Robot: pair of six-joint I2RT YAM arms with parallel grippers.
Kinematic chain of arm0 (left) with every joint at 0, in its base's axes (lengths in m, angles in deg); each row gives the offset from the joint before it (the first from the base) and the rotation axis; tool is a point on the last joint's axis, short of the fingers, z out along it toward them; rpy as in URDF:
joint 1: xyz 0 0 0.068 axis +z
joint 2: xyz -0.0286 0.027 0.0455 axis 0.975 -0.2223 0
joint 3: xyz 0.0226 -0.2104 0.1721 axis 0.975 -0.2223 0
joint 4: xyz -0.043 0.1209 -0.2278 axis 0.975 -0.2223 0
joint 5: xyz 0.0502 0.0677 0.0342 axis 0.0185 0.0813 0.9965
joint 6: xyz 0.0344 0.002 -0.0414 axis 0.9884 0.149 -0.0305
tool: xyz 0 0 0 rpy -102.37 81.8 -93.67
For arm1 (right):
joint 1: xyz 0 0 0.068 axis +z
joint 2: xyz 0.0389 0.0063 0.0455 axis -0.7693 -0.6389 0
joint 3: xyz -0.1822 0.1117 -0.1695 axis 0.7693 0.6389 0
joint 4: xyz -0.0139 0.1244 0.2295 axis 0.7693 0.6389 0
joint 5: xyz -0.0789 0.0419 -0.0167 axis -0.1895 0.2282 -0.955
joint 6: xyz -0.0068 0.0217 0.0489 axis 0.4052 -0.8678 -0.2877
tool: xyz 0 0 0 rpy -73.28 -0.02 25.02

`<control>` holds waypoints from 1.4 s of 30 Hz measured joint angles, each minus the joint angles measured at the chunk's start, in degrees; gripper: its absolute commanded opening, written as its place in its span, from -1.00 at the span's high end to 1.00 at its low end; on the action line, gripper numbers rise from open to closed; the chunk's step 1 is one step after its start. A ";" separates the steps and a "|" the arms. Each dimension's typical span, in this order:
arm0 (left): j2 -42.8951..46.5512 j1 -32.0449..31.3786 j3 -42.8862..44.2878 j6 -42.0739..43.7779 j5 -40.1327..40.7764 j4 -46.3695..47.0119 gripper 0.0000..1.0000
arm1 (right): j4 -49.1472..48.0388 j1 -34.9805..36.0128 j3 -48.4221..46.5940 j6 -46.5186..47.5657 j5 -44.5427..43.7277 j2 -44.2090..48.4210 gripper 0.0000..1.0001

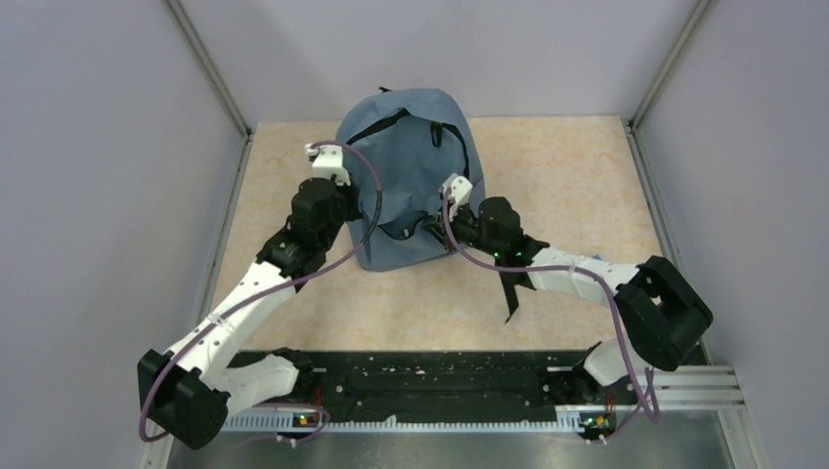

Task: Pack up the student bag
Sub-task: Zip the student bag at the center of the board.

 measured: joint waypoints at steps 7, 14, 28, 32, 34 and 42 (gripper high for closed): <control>2.01 0.07 -1.42 -0.46 -1.29 0.50 0.28 | 0.59 2.01 -0.55 -2.19 -2.80 0.17 0.84; 6.84 -0.33 -4.42 4.20 -4.20 0.52 -0.46 | 4.00 3.02 2.43 -3.15 -8.63 9.68 -0.35; 10.56 -1.84 -10.88 -15.06 -1.81 2.32 -0.50 | 11.34 3.10 2.67 -9.38 -31.65 18.69 -0.51; 10.49 -1.92 -10.97 -19.58 -0.63 2.32 -0.50 | 11.78 3.10 2.10 -9.94 -33.53 15.61 -0.50; 10.01 -1.92 -11.21 -21.14 -0.33 2.80 -0.49 | 12.31 3.10 1.46 -10.12 -33.77 13.97 -0.50; 4.70 -2.16 -11.28 -24.46 0.04 3.50 -0.34 | 12.00 3.10 -0.98 -10.60 -34.51 11.80 -0.43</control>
